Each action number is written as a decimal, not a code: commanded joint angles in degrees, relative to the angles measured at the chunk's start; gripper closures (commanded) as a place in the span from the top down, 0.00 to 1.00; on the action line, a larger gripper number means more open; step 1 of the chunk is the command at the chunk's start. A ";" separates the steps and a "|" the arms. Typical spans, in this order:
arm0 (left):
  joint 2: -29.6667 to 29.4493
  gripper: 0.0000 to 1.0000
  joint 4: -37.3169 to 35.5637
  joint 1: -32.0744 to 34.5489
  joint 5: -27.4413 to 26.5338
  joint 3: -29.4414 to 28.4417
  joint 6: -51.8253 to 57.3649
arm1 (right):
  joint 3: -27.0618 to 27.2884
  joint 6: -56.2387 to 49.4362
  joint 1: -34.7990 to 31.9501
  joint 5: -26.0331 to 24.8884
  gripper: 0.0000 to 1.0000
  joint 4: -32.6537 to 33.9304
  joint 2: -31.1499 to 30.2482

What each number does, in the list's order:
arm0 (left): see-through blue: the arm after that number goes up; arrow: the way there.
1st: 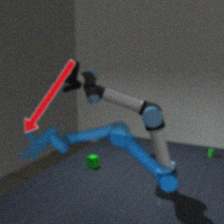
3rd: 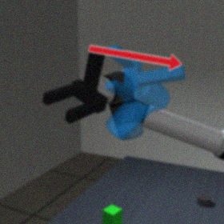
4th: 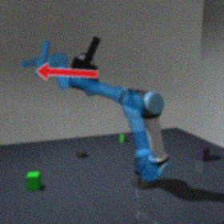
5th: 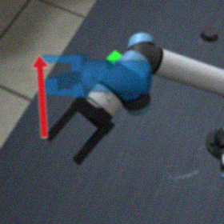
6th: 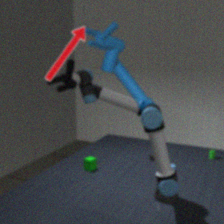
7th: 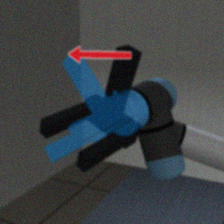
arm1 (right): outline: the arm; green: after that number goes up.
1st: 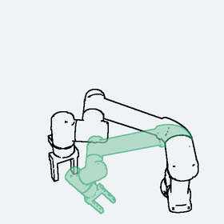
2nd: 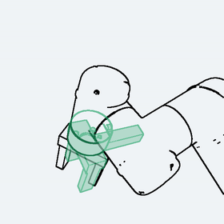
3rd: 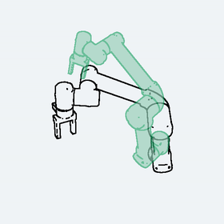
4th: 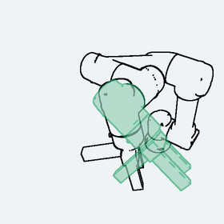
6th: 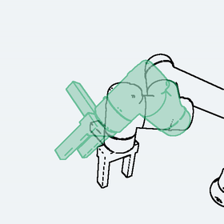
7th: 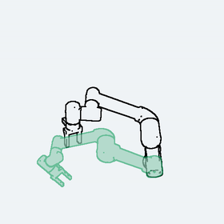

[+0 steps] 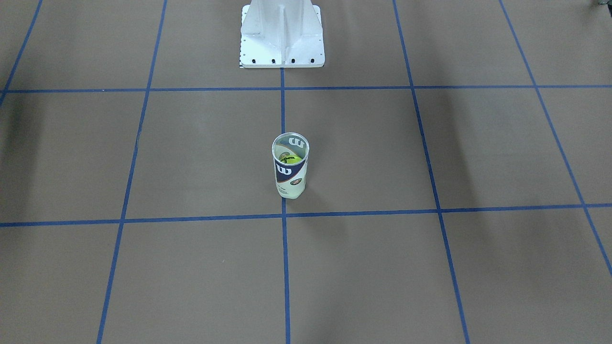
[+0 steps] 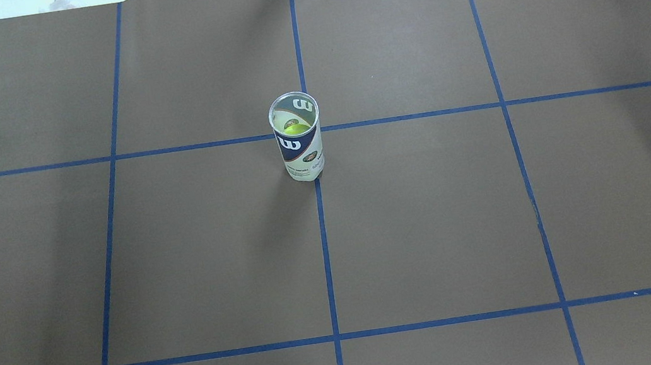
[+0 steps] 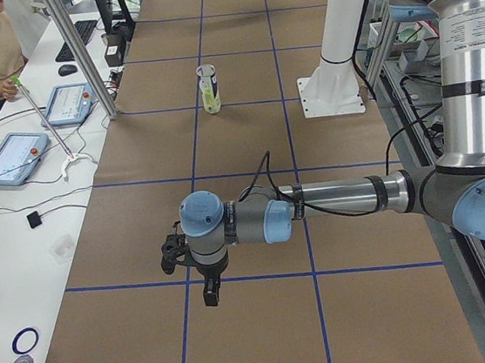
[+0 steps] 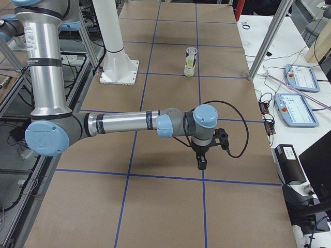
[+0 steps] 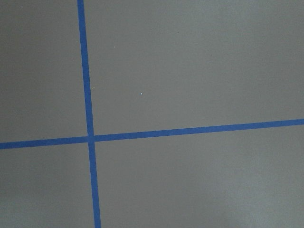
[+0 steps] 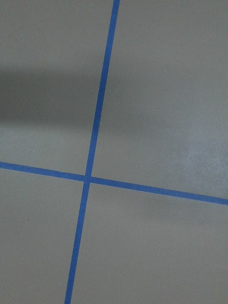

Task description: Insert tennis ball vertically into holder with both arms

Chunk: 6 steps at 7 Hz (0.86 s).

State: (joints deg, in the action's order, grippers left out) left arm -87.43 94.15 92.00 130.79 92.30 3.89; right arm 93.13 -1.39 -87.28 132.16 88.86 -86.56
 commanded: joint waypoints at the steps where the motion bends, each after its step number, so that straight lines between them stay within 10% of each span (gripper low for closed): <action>1: -0.02 1.00 0.51 -0.07 0.07 0.08 0.15 | -0.06 -0.11 0.00 -0.15 0.99 0.00 -0.02; 6: -0.02 1.00 0.42 -0.16 0.07 -0.01 0.15 | -0.06 -0.28 0.00 -0.24 0.99 0.00 0.60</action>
State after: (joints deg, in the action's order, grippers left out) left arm -87.45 94.57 91.87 130.86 92.32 4.02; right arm 93.15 -1.70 -87.28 131.93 88.82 -85.95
